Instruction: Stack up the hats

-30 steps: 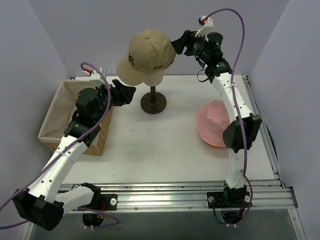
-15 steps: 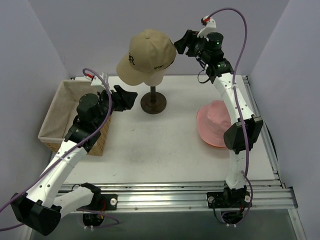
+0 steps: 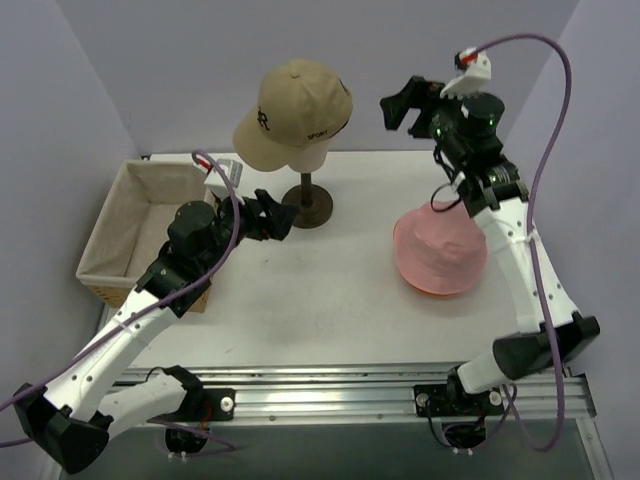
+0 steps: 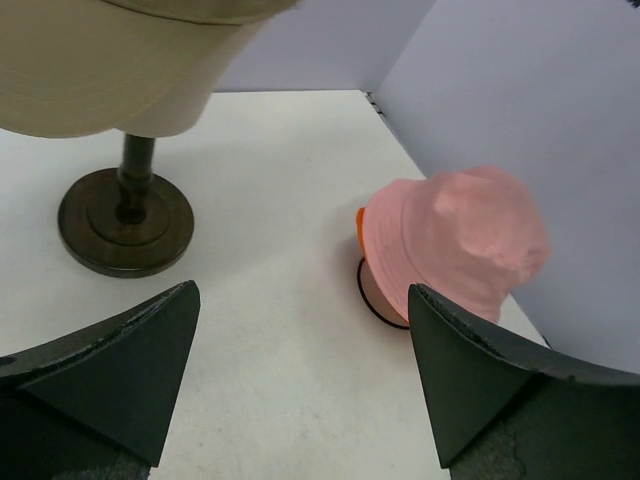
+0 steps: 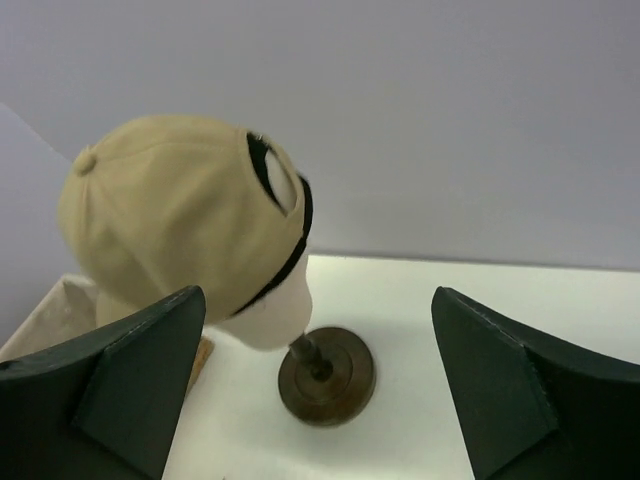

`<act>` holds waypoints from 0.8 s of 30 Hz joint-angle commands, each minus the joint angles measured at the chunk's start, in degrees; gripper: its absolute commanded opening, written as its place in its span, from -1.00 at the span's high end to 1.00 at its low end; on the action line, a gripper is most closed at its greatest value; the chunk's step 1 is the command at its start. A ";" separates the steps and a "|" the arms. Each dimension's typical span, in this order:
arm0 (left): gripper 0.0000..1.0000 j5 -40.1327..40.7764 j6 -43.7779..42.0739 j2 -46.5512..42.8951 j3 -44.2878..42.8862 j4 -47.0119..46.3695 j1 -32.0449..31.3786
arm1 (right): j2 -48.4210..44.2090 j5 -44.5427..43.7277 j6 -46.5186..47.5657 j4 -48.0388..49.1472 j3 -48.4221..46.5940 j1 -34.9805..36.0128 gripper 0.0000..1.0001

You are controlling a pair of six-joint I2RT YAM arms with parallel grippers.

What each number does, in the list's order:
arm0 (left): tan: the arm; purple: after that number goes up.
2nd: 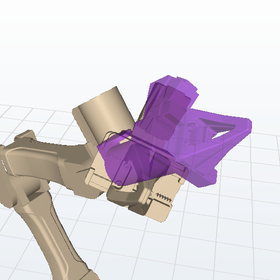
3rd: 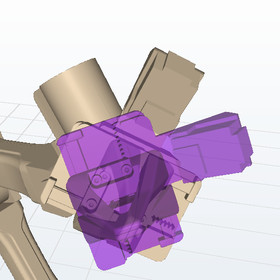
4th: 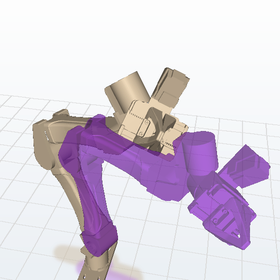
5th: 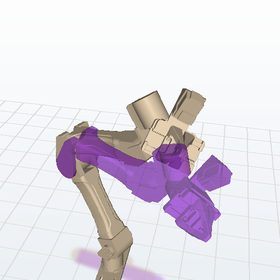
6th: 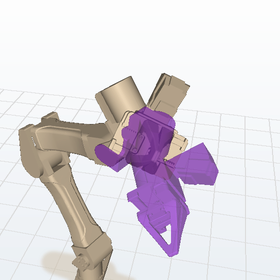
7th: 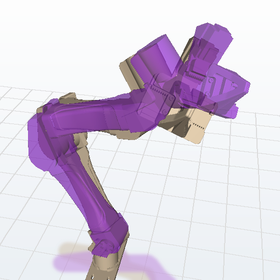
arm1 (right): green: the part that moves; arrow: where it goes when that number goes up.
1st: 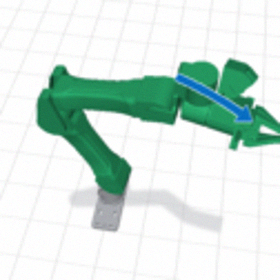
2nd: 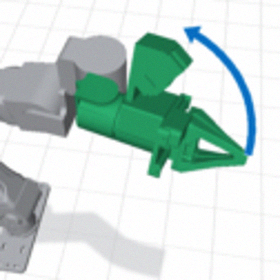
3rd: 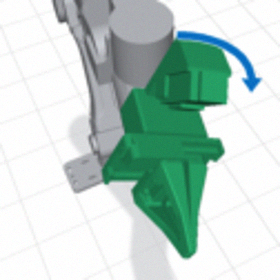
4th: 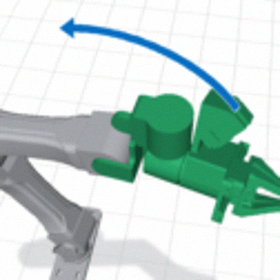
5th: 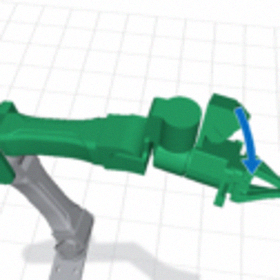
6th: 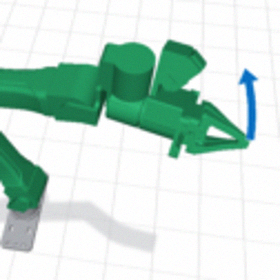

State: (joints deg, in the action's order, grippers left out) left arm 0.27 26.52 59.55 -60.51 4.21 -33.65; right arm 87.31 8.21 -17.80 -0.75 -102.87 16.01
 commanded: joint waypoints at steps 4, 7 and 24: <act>-0.88 2.79 -5.07 -5.05 1.98 -0.08 -7.30 | -16.80 -1.80 0.40 0.05 20.23 5.34 -1.00; -0.88 5.69 -8.06 -6.11 1.71 1.76 -13.18 | -26.18 -1.01 -0.47 -1.00 27.61 7.10 -1.00; -0.88 7.72 -9.82 -13.14 6.19 3.44 -18.65 | -48.72 -1.10 -1.36 -6.98 48.64 9.13 -1.00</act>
State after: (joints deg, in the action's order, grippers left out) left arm 7.31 17.74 46.87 -54.24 7.64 -52.05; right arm 39.99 5.98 -20.49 -8.82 -55.31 24.86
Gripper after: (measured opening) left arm 0.939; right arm 0.996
